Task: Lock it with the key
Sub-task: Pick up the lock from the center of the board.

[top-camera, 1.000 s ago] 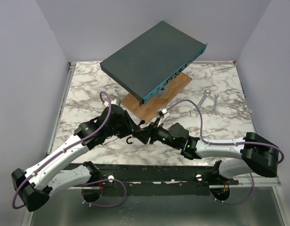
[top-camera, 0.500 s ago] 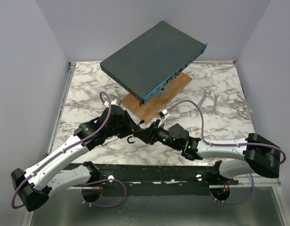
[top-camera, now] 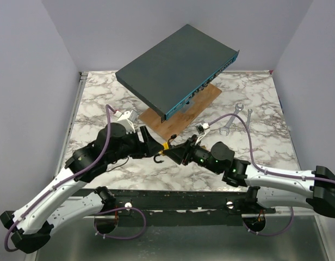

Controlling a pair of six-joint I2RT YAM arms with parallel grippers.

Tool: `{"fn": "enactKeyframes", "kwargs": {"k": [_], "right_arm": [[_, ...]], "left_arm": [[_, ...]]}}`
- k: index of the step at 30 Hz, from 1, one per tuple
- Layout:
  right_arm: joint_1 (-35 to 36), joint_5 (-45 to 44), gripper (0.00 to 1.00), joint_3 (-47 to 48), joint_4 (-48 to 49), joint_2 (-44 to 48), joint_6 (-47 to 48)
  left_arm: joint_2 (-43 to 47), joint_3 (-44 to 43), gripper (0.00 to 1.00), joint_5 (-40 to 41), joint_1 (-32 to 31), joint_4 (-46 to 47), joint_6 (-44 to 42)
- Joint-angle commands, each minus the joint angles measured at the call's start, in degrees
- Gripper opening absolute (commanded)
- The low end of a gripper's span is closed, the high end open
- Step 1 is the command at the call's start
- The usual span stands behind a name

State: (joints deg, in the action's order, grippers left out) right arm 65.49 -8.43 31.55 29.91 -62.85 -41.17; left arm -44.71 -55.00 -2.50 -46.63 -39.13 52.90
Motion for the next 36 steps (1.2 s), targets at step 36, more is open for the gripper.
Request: {"fn": "enactKeyframes", "kwargs": {"k": [36], "right_arm": [[-0.3,0.1,0.01,43.4,-45.6,7.3,-5.6]], "left_arm": [[-0.5,2.8,0.72,59.5,-43.2,56.8,-92.4]]}}
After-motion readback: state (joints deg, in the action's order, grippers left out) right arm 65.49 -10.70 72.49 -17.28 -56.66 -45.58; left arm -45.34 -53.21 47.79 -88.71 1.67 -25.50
